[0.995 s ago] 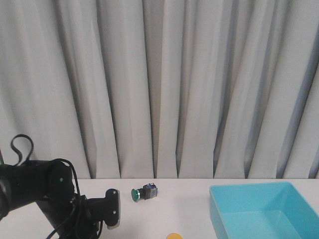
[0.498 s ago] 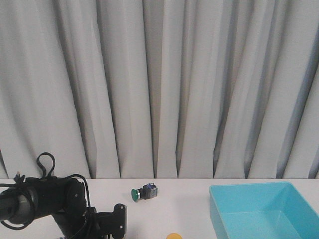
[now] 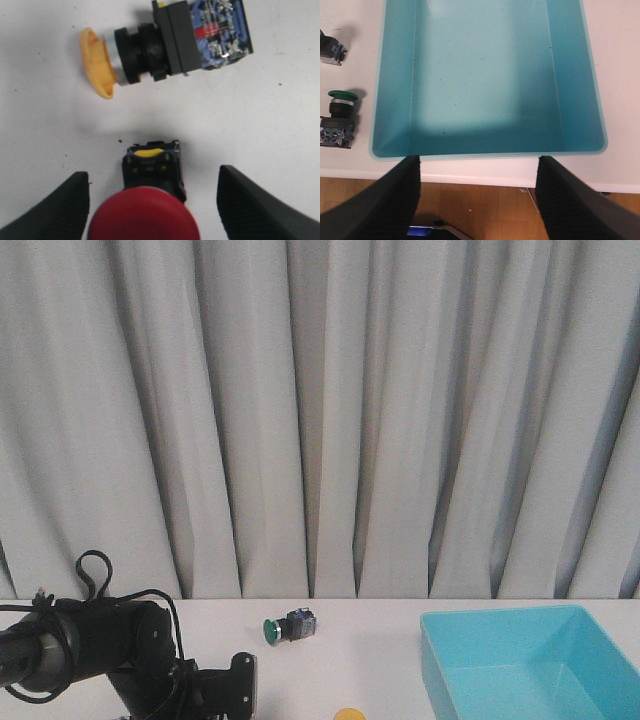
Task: Pick red and yellow buttons and place in box
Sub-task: 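Move the left gripper down over the large red push button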
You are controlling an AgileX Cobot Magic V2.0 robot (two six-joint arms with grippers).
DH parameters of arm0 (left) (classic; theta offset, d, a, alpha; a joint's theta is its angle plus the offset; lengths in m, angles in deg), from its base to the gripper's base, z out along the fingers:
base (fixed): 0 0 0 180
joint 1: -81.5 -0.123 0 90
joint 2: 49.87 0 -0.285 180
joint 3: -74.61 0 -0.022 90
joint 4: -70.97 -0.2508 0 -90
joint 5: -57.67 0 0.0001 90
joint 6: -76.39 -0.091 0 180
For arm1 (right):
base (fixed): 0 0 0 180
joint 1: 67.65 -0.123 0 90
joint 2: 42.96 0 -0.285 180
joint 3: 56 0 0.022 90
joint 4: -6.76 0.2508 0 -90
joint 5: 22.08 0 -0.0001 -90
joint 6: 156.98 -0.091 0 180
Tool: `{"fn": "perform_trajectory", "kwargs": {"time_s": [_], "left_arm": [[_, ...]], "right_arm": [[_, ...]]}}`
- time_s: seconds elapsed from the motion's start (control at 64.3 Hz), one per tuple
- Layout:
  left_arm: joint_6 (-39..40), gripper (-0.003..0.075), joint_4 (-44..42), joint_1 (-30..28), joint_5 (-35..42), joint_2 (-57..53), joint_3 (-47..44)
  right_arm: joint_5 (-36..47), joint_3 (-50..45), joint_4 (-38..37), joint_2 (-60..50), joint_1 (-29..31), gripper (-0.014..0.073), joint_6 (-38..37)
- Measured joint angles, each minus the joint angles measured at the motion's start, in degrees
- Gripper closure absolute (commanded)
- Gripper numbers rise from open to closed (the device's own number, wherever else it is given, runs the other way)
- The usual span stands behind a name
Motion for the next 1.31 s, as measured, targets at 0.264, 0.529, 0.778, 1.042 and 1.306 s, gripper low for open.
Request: {"fn": "perform_trajectory", "kwargs": {"time_s": [0.264, 0.529, 0.778, 1.042, 1.306], "left_arm": [[-0.06, 0.0441, 0.00, 0.00, -0.26, 0.00, 0.00], [-0.06, 0.0520, 0.00, 0.00, -0.26, 0.00, 0.00], [0.11, 0.0519, 0.21, 0.00, -0.26, -0.19, 0.00], [0.48, 0.0519, 7.70, -0.29, -1.31, -7.26, 0.00], [-1.15, 0.0517, 17.67, -0.95, -4.59, -17.01, 0.00]], "right_arm": [[0.00, 0.00, 0.00, 0.00, 0.00, 0.0102, 0.00], [0.00, 0.00, 0.00, 0.00, 0.00, 0.0102, 0.00], [0.00, 0.00, 0.00, 0.00, 0.00, 0.0102, 0.00], [0.00, 0.00, 0.00, 0.00, 0.00, 0.0102, 0.00], [0.00, 0.00, 0.00, 0.00, 0.00, 0.0102, 0.00]]}}
